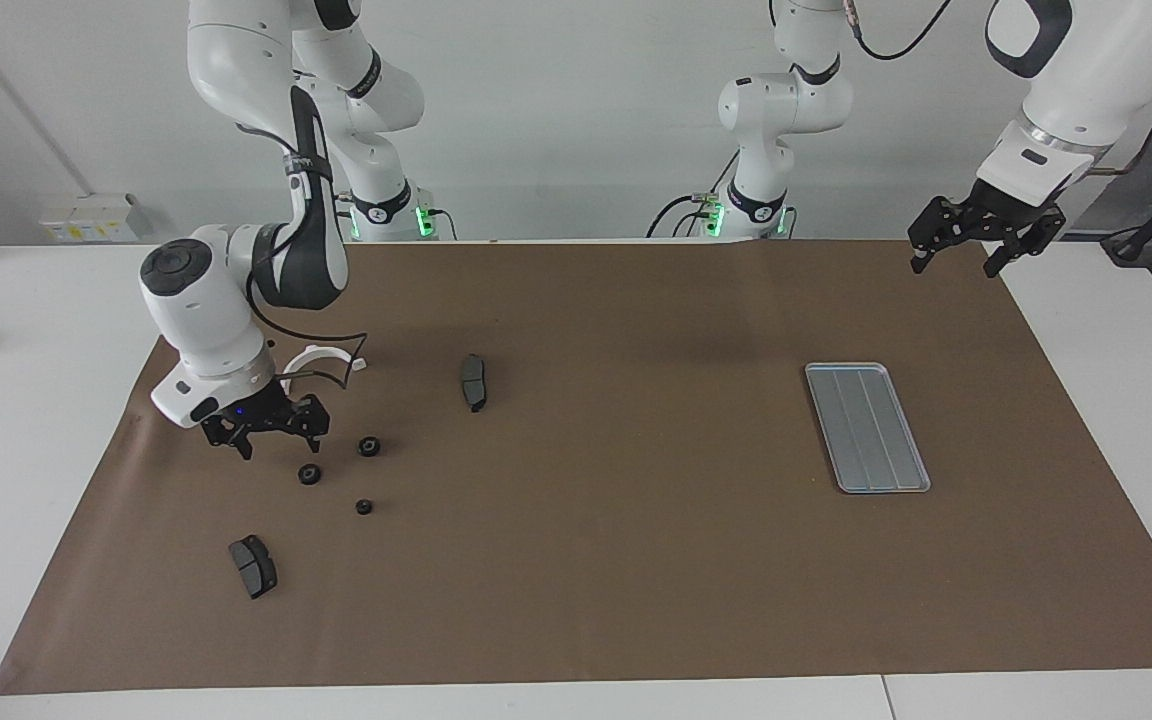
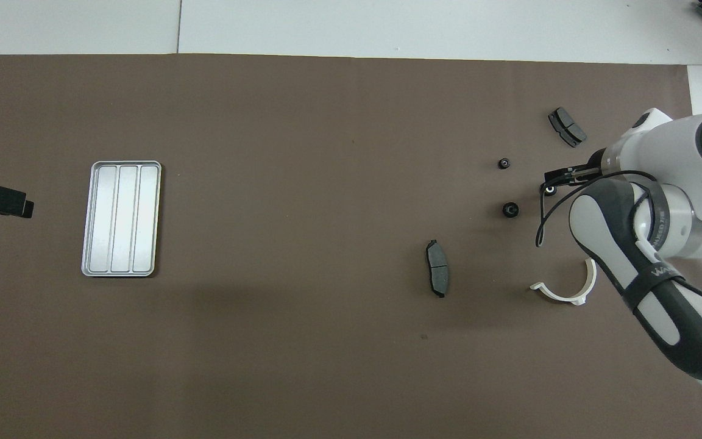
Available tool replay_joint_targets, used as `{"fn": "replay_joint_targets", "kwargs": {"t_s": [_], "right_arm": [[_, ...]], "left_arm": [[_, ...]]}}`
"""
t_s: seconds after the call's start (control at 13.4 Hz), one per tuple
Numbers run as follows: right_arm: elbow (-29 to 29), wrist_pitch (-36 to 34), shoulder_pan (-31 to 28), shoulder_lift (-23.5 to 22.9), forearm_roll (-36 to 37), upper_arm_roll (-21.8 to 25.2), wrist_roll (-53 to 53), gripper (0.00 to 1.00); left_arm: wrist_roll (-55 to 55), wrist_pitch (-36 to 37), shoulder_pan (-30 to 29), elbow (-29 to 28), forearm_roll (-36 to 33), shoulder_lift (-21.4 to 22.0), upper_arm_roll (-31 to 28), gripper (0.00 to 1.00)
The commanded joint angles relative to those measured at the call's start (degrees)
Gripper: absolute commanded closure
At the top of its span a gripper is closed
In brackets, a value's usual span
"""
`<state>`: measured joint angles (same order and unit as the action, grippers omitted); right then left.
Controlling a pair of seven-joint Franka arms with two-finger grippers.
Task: Pick bearing gear from pile to tray
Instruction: 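Reach the right gripper to a small black bearing and grasp it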
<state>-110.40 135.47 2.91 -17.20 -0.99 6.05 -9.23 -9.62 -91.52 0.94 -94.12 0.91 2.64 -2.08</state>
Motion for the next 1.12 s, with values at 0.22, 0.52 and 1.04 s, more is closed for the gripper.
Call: {"fn": "replay_joint_targets", "kwargs": {"t_s": [0.22, 0.52, 1.04], "right_arm": [[-0.3, 6.8, 0.0, -5.9, -3.0, -0.4, -1.5, 0.00], [-0.3, 4.1, -0.1, -5.6, -3.3, -0.4, -2.1, 0.00], [-0.3, 3.6, -0.5, -5.6, -3.3, -0.4, -4.7, 0.15]], "left_arm": [[0.2, 0.4, -0.8, -1.3, 0.6, 1.4, 0.3, 0.00], [0.2, 0.4, -0.8, -1.3, 0.6, 1.4, 0.3, 0.00], [0.2, 0.4, -0.8, -1.3, 0.6, 1.4, 0.3, 0.00]]}}
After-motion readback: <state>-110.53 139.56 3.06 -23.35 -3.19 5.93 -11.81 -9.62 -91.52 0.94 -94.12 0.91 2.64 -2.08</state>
